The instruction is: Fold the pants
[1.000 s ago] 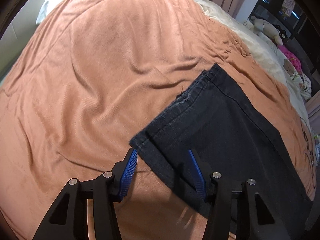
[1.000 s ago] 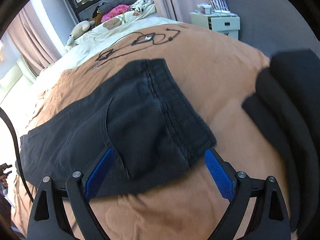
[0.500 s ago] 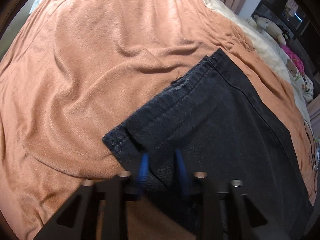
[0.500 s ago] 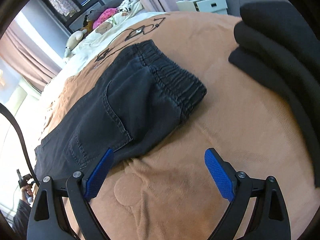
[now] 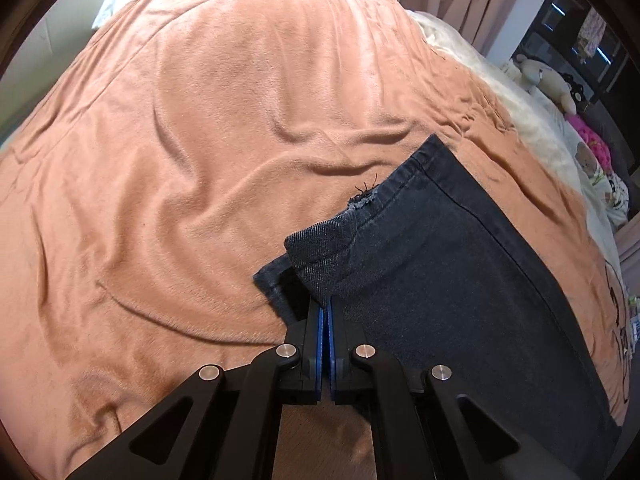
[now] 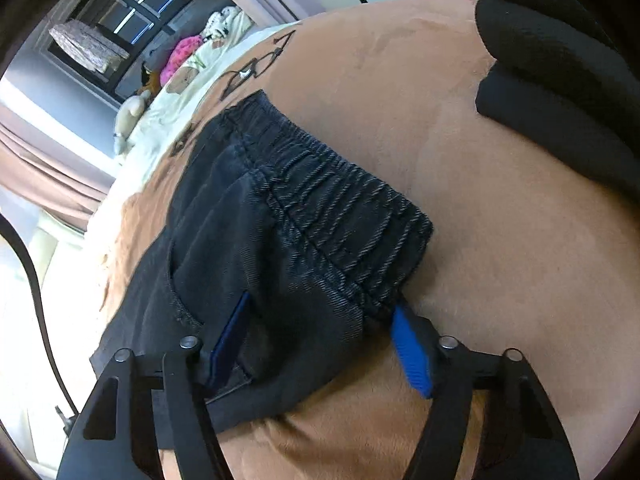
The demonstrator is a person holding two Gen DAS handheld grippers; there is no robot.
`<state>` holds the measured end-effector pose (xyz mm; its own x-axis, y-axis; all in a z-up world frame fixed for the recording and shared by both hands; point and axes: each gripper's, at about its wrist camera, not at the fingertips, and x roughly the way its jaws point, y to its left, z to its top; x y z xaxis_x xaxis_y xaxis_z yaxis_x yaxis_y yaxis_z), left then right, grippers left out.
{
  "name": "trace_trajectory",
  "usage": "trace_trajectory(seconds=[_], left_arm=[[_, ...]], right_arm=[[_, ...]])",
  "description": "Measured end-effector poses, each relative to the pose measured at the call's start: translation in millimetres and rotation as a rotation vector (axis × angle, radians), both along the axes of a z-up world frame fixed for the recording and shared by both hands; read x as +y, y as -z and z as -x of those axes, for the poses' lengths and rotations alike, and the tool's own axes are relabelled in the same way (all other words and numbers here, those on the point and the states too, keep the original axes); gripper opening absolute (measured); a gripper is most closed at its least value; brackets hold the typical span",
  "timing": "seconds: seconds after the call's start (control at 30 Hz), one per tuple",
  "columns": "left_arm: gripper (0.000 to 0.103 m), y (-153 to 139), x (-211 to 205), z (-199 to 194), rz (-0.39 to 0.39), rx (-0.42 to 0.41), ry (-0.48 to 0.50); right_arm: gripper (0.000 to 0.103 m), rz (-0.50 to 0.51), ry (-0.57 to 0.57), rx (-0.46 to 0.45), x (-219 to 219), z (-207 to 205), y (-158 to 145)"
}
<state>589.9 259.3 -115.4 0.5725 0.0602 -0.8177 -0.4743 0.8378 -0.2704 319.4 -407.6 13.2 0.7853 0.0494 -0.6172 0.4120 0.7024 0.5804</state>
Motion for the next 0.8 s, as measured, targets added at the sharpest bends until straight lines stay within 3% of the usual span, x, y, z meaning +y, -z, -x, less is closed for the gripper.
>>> trace_trajectory(seconds=[0.07, 0.13, 0.23, 0.37, 0.47, 0.57, 0.67, 0.8], left_arm=[[0.002, 0, -1, -1, 0.006, -0.002, -0.003], [0.002, 2, 0, -2, 0.032, -0.001, -0.002], [0.006, 8, 2, 0, 0.065, 0.026, -0.008], [0.036, 16, 4, 8, 0.112, 0.036, -0.015], [0.039, 23, 6, 12, 0.169, 0.024, -0.008], [0.039, 32, 7, 14, 0.237, 0.031, -0.018], [0.042, 35, 9, 13, 0.254, 0.004, -0.023], [0.042, 36, 11, 7, 0.259, -0.044, -0.021]], right_arm=[[0.02, 0.037, 0.002, 0.016, -1, 0, -2], [0.006, 0.062, -0.017, 0.001, -1, 7, -9], [0.005, 0.057, 0.008, -0.033, -3, 24, -18], [0.006, 0.088, 0.013, -0.038, 10, 37, -13], [0.013, 0.046, -0.027, -0.02, 13, 33, -3], [0.021, -0.021, -0.042, -0.059, 6, 38, 2], [0.031, -0.058, -0.057, -0.08, 6, 43, 8], [0.032, -0.086, -0.075, -0.067, 5, 38, 19]])
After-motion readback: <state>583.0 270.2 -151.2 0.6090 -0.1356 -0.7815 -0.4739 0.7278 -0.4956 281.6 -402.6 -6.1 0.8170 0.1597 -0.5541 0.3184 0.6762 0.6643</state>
